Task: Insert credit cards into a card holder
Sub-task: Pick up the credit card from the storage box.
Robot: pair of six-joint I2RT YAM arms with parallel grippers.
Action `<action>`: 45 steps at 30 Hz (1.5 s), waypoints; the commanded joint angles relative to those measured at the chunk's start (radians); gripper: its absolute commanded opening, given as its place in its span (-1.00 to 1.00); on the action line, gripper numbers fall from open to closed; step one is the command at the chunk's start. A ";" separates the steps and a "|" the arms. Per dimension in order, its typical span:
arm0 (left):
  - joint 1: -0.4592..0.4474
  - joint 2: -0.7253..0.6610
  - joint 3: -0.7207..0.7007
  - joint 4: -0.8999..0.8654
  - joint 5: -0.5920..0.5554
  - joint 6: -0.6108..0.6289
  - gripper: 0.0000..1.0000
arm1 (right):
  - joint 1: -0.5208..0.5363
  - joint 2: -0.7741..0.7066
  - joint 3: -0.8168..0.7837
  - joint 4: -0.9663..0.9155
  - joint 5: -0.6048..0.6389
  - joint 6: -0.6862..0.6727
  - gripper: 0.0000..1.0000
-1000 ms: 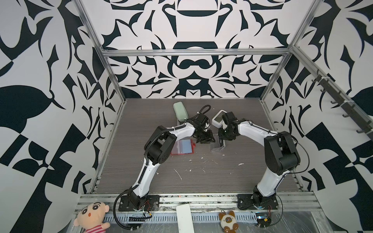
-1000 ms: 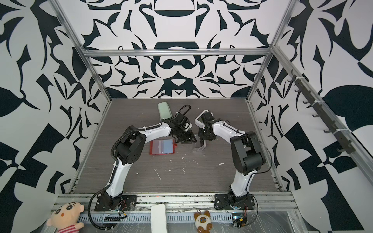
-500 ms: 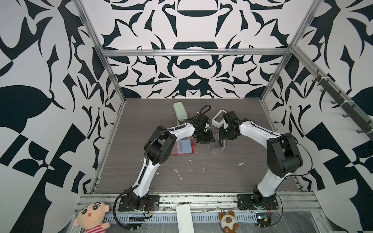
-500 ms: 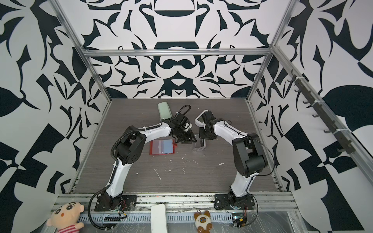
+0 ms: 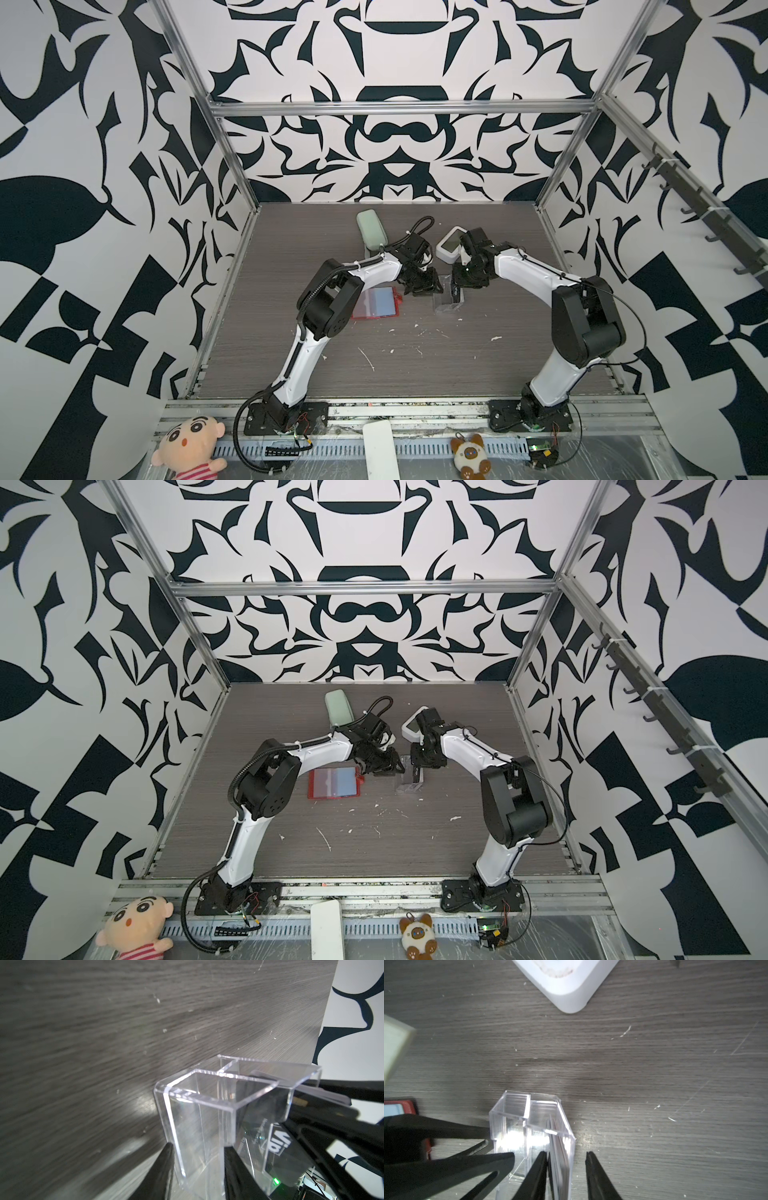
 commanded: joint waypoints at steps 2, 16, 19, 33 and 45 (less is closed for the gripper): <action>0.007 0.028 -0.031 -0.105 -0.091 0.001 -0.17 | -0.005 -0.065 0.030 -0.053 0.000 -0.023 -0.37; 0.007 0.027 -0.038 -0.101 -0.093 -0.002 -0.17 | -0.005 -0.078 0.042 -0.092 -0.003 -0.036 -0.55; 0.007 0.027 -0.041 -0.102 -0.092 -0.004 -0.17 | -0.004 -0.082 0.044 -0.101 0.002 -0.036 -0.60; 0.007 0.029 -0.041 -0.099 -0.092 -0.005 -0.17 | -0.004 -0.097 0.060 -0.138 0.041 -0.040 -0.66; 0.007 0.029 -0.039 -0.098 -0.087 -0.007 -0.17 | -0.004 -0.116 0.058 -0.140 0.034 -0.045 -0.95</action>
